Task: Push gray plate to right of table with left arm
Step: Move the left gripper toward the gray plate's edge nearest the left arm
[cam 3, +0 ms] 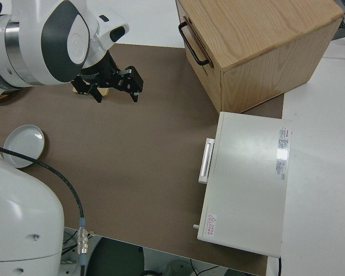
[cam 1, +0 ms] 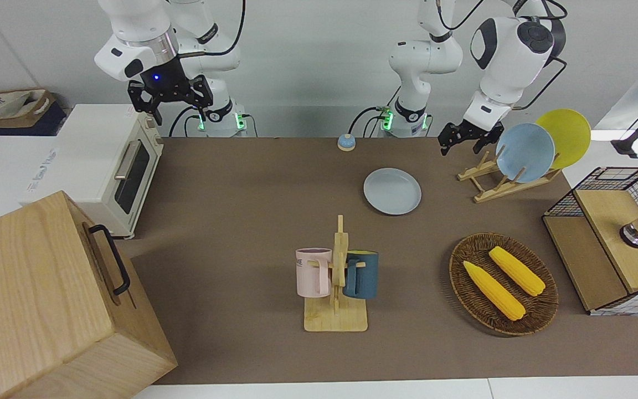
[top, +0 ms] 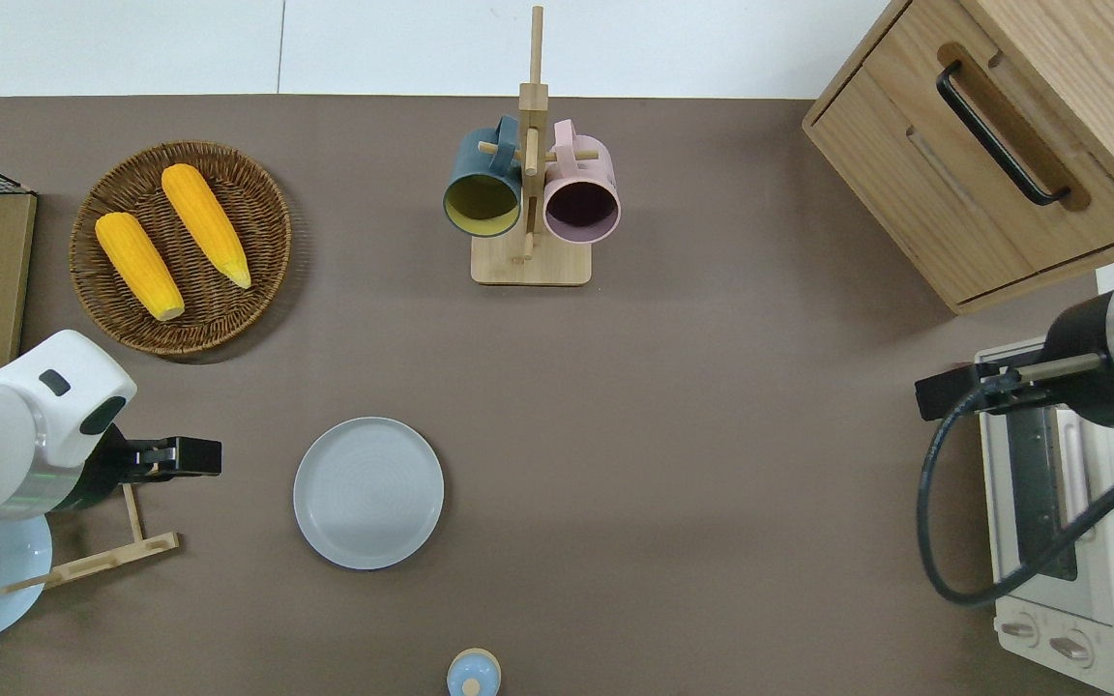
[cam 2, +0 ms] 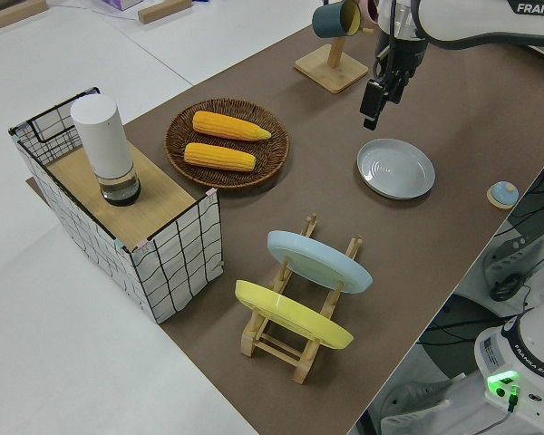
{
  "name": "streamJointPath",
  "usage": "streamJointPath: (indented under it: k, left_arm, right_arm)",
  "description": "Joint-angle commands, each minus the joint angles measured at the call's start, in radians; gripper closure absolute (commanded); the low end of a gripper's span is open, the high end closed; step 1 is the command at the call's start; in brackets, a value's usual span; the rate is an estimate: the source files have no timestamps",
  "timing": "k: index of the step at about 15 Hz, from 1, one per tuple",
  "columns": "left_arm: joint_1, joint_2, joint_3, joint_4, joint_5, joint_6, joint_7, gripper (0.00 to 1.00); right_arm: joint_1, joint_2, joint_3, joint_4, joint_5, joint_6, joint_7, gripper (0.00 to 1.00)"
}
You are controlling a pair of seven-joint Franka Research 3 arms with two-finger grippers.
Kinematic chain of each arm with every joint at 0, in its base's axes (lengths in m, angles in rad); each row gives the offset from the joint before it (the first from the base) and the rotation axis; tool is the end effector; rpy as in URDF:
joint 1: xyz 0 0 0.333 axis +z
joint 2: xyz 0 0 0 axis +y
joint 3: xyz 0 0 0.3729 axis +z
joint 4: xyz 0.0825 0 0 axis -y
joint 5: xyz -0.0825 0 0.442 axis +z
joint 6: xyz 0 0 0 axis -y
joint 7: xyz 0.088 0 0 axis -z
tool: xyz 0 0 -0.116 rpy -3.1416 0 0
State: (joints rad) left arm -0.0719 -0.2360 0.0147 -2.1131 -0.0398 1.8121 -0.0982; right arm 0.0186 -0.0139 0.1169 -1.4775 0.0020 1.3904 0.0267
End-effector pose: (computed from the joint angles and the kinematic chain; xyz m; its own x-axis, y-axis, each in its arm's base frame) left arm 0.5186 -0.0329 0.5388 0.9964 0.0499 -0.0689 0.0524 -0.9980 0.0348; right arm 0.5818 0.0802 0.7141 0.9914 0.1085 -0.0732 0.1089 -0.9941 0.0016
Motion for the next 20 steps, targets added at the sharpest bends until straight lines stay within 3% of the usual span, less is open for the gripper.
streamJointPath:
  k: [1, 3, 10, 20]
  left_arm:
    - [-0.008, -0.046, 0.002, -0.122, -0.011, 0.101, -0.015, 0.00]
    - [-0.009, -0.060, -0.001, -0.188, -0.011, 0.163, -0.015, 0.00]
    - [-0.009, -0.072, -0.104, -0.435, -0.011, 0.458, -0.119, 0.00]
    - [-0.032, 0.020, -0.110, -0.515, -0.009, 0.636, -0.121, 0.00]
  right_arm:
    - [-0.020, -0.003, 0.015, 0.008, 0.010, -0.014, 0.001, 0.017]
    - [-0.020, -0.003, 0.013, 0.008, 0.010, -0.014, 0.001, 0.017]
    - [-0.020, -0.003, 0.013, 0.008, 0.010, -0.014, 0.002, 0.017]
    - [-0.020, -0.003, 0.015, 0.008, 0.010, -0.014, 0.001, 0.017]
